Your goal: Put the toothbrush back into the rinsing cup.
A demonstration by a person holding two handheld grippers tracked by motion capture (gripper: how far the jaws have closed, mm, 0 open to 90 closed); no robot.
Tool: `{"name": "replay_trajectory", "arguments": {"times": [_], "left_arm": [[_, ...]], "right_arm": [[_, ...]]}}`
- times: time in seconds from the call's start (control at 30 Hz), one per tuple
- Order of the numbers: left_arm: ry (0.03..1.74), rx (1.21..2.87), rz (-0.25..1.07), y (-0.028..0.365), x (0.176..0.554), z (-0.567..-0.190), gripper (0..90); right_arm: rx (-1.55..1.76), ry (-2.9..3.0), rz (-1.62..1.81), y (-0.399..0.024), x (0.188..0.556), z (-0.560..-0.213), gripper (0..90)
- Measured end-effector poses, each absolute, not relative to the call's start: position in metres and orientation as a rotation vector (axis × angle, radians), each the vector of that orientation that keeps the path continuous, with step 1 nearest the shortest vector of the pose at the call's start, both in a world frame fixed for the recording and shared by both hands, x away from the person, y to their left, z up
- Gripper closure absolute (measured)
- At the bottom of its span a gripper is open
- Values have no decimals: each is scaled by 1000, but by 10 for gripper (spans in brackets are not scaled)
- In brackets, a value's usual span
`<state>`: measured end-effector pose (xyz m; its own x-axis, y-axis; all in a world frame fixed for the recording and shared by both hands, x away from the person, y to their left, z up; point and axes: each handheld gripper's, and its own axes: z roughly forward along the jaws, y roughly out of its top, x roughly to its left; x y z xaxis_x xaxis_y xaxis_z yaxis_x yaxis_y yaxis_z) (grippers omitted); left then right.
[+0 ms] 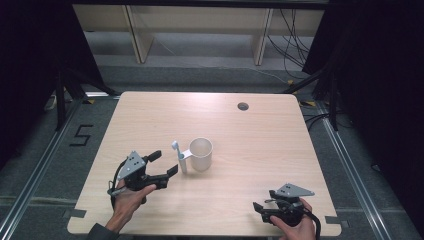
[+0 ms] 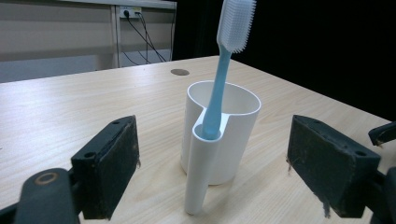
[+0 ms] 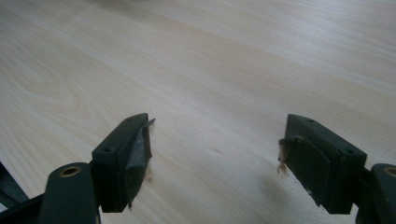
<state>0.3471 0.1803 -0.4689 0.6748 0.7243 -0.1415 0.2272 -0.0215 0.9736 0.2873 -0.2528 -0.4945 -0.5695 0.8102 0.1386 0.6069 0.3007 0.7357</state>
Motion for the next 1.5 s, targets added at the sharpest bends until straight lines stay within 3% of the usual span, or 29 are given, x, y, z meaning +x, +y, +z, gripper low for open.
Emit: {"name": "replay_trajectory", "arguments": {"times": [1.5], "left_arm": [[758, 1671, 409, 197, 303, -466, 156]], "right_arm": [[1286, 2323, 1121, -252, 288, -494, 246]]}}
